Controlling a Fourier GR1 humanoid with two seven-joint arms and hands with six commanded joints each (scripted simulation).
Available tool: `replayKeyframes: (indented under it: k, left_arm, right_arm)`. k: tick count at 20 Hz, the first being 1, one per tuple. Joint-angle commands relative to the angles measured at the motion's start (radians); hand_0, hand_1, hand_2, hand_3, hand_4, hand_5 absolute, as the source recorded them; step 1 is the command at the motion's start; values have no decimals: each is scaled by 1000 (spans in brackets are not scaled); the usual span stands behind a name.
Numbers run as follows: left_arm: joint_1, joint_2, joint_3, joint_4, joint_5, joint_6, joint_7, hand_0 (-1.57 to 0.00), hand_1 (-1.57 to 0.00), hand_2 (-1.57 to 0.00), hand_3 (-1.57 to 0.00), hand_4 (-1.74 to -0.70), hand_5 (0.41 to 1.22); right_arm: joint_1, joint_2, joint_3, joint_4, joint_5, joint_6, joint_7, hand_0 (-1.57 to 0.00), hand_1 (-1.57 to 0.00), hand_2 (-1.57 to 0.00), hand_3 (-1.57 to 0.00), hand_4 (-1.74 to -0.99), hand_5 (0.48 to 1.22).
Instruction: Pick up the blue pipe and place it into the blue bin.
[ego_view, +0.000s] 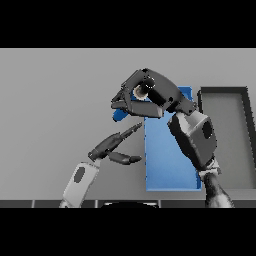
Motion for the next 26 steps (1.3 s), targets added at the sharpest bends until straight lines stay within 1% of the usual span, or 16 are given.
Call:
replayKeyframes:
  k: [1, 4, 6, 7, 8, 10, 12, 16, 19, 20, 21, 22, 23, 24, 25, 26]
  left_arm:
    - [15, -1, -9, -6, -4, 1, -4, -1, -1, -1, 0, -898, 430]
    - [7, 4, -6, -9, -6, -1, 2, 0, 0, 0, 0, -890, 421]
    - [11, 10, -7, -21, -3, -6, -8, 0, 0, 0, 1, -886, 412]
    - [12, 15, -5, -18, -5, -7, -9, 1, 1, 1, 1, -882, 411]
    - [3, 27, 3, -1, -16, -4, -24, 1, 1, 1, 1, -877, 412]
    - [10, 17, -9, -14, -23, 3, -23, 1, 1, 1, 1, -871, 415]
    - [9, 14, -12, -13, -25, 4, -13, 1, 1, 1, 1, -867, 419]
    - [24, 13, -16, -15, -15, -3, -22, 1, 1, 1, 1, -875, 422]
    - [33, 20, -10, -28, -3, -9, -13, 1, 1, 1, 1, -879, 425]
    - [41, 20, -16, -26, -6, -12, -18, 1, 1, 1, 1, -880, 427]
    - [30, 16, -10, -24, -9, -3, 0, 1, 1, 1, 1, -880, 428]
    - [34, 16, -14, -25, -11, -2, -1, 1, 1, 1, 1, -882, 427]
    - [35, 20, -11, -32, -4, -7, -3, 1, 1, 1, 1, -884, 425]
    - [37, 21, -11, -36, 1, -10, -5, 1, 1, 1, 1, -887, 423]
    - [39, 24, -10, -37, 5, -14, -9, 1, 1, 1, 1, -888, 422]
    - [39, 21, -12, -39, 4, -12, -5, 1, 1, 1, 1, -887, 420]
  right_arm:
    - [-29, -22, -34, 28, 19, -15, 9, -1571, -1571, -1571, -1571, -1741, 1221]
    - [-75, -58, -118, 156, 79, 1, 34, -1571, -1571, -1571, -1571, -1741, 1221]
    - [-39, -83, -163, 206, 135, 41, -4, -1571, -1571, -1571, -1571, -1741, 1221]
    - [-26, -100, -182, 222, 163, 48, 10, -1571, -1571, -1571, -1571, -1741, 1221]
    - [-1, -105, -196, 231, 184, 64, 3, -1571, -1571, -1571, -1571, -1741, 1221]
    - [64, -115, -249, 242, 200, 73, 22, -1571, -1571, -1571, -1571, -1741, 1221]
    - [133, -104, -270, 220, 214, 87, 45, -1571, -1571, -1571, -1571, -1741, 1221]
    - [312, -109, -261, 167, 241, 93, 45, -1571, -1571, -1571, -1571, -1741, 1221]
    - [440, -146, -181, 146, 229, -4, 45, -1571, -1571, -1571, -1571, -1741, 1221]
    - [469, -174, -152, 144, 222, -39, 45, -1571, -1571, -1571, -1571, -1741, 1221]
    - [502, -204, -112, 133, 209, -80, 45, -1571, -1571, -1571, -1571, -1741, 1221]
    - [542, -244, -76, 127, 187, -126, 45, -1571, -1571, -1571, -1571, -1741, 1221]
    - [563, -267, -51, 126, 188, -144, 45, -1571, -1571, -1571, -1571, -1741, 1221]
    - [578, -283, -29, 125, 188, -160, 45, -1571, -1571, -1571, -1508, -1741, 1221]
    - [599, -301, 1, 125, 181, -192, 43, -1571, -1571, -1571, -1521, -1741, 1221]
    - [617, -336, 48, 128, 151, -245, 45, -1571, -1571, -1571, -1255, -1741, 1221]
